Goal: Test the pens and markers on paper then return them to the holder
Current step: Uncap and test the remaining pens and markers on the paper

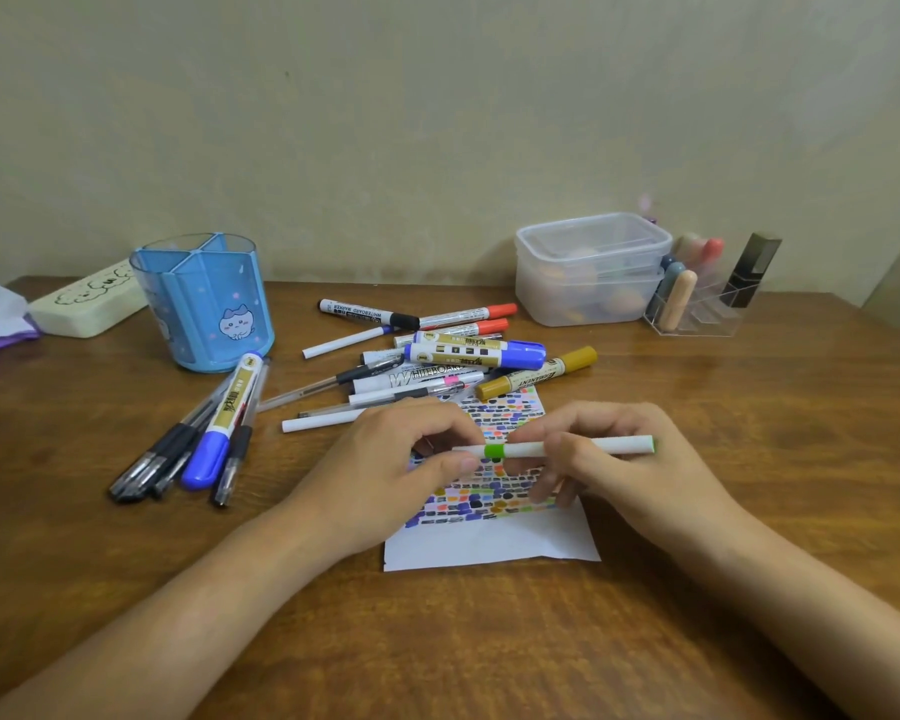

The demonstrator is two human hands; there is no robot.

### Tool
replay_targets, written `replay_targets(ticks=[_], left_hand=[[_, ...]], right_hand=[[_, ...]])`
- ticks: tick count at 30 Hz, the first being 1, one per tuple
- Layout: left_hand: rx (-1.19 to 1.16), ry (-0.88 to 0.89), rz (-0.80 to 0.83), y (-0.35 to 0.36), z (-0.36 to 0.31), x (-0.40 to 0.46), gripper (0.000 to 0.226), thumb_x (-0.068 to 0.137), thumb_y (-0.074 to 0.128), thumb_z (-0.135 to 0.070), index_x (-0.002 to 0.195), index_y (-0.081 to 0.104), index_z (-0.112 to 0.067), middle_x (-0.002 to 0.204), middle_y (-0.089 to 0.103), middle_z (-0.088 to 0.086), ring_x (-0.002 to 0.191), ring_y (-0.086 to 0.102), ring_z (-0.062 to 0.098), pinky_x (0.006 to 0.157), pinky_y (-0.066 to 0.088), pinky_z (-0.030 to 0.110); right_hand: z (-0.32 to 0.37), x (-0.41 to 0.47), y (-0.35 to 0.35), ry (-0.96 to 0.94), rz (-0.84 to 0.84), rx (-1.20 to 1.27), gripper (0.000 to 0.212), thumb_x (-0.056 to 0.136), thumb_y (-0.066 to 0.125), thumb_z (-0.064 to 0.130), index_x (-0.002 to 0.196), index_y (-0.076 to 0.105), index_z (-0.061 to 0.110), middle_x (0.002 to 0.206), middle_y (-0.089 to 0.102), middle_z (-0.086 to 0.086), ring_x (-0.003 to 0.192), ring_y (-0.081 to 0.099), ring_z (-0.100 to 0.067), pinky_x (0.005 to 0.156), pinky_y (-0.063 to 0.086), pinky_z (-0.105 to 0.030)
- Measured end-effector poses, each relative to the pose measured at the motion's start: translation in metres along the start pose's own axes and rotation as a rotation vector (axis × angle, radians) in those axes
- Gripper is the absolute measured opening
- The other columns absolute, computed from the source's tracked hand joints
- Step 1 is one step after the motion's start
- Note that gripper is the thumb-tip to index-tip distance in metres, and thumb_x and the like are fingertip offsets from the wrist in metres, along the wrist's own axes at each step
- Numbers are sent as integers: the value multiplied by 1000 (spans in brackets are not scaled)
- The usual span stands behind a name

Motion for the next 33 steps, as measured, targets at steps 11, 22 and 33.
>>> replay_targets(ticks=[11, 22, 33], left_hand=[[-10, -54, -58, -5, -4, -2, 19, 90, 70, -17, 85, 69, -35, 88, 65, -22, 88, 59, 5, 68, 42, 11], [54, -42, -73, -10, -6, -1, 13, 87, 73, -22, 87, 73, -35, 91, 66, -25, 93, 59, 0, 69, 43, 8], [214, 157, -48, -24, -16, -2, 7, 87, 73, -28, 92, 75, -31, 81, 67, -20, 82, 62, 4, 66, 45, 18]], right_hand=[[-2, -1, 5, 3, 67, 170, 25, 97, 55, 18, 105, 74, 3, 93, 79, -11, 77, 74, -23, 66, 58, -25], [-2, 0, 8, 31, 60, 194, 28, 98, 54, 23, 108, 75, 6, 94, 79, -11, 76, 73, -21, 67, 58, -25], [-9, 2, 4, -165, 43, -157, 34, 80, 77, 42, 113, 71, 35, 101, 72, 10, 90, 66, -9, 77, 53, -30]])
Point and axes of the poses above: each hand's wrist, its own x-axis towards the middle knuckle, its own y-axis out of the palm, z = x × y, the point moved 2 cm from there along x, towards the middle knuckle
